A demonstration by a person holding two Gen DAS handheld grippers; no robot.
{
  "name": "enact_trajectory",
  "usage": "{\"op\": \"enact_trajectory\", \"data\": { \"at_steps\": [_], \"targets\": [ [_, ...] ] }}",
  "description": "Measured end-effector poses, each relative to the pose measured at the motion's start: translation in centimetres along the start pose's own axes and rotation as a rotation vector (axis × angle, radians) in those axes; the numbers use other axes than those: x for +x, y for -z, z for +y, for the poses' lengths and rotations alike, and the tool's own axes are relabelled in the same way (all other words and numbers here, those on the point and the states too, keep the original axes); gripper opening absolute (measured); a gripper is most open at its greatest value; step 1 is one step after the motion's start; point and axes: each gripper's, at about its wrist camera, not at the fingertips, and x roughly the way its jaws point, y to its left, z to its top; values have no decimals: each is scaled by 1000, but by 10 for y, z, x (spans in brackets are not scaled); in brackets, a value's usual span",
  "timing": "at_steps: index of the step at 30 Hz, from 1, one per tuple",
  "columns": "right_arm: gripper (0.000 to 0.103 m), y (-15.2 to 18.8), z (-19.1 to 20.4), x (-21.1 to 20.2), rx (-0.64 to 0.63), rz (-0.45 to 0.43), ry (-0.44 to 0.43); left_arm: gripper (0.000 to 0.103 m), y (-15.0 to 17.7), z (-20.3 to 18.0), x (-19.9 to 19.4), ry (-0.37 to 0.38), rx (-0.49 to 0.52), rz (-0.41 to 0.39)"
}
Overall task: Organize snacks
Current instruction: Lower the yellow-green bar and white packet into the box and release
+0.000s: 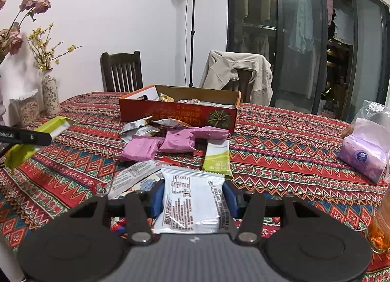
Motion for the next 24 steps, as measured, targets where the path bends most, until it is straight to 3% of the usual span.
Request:
{"op": "enact_trajectory", "data": {
  "at_steps": [5, 9, 14, 18, 24],
  "targets": [
    [50, -19, -3, 9, -28, -23, -10, 35, -39, 6, 19, 56, 29, -16],
    [50, -53, -9, 24, -57, -72, -31, 35, -82, 6, 42, 114, 32, -44],
    [50, -103, -13, 60, -96, -116, -55, 35, -134, 8, 94, 85, 61, -77],
    [50, -142, -28, 109, -50, -109, -106, 36, -165, 13, 147, 90, 68, -46],
    [50, -181, -51, 223, 116, 2, -131, 36, -188, 23, 256, -6, 58, 78]
  ]
}}
